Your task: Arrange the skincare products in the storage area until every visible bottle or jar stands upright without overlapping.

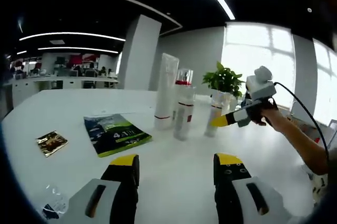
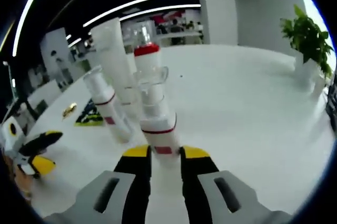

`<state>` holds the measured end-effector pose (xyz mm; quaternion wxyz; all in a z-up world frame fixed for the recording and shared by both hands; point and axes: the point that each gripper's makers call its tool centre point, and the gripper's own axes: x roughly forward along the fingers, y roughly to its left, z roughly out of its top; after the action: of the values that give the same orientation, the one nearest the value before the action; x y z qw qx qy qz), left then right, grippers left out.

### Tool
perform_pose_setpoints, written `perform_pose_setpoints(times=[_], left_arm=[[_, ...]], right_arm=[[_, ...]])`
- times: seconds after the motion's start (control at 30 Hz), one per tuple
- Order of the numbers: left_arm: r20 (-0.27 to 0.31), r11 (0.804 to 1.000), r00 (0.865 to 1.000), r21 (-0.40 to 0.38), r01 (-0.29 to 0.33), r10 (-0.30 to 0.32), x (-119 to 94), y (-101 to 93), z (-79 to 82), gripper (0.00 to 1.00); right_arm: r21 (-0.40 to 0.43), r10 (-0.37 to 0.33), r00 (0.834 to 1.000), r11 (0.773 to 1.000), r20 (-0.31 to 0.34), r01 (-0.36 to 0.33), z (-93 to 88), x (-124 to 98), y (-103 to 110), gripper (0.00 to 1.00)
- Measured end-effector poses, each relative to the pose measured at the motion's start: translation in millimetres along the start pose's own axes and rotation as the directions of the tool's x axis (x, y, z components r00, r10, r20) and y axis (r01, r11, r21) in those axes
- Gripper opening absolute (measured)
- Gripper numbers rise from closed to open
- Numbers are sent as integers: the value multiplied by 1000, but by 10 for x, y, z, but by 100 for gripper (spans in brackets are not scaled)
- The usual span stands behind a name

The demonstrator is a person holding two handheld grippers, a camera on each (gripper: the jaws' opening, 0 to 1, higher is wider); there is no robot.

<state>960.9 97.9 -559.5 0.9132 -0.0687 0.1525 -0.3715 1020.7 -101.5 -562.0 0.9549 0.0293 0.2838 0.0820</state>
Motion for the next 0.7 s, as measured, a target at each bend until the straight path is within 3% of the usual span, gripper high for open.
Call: perform_pose_setpoints(times=[0.4,0.57,0.7], left_arm=[[10,1000,1000,-8,-11,11,9,36,11,58],[8,1000,1000,-9,-12,13,19,40,10,59],[12,1000,1000,-13,-14,15,18,52,21,59]], right_arm=[[-13,28,993,1000,117,-27,119,193,128,20],[-29,33,997,999,63,-32,-25,259,101,23],[-22,37,996,999,79,-35,2,191,102,22]])
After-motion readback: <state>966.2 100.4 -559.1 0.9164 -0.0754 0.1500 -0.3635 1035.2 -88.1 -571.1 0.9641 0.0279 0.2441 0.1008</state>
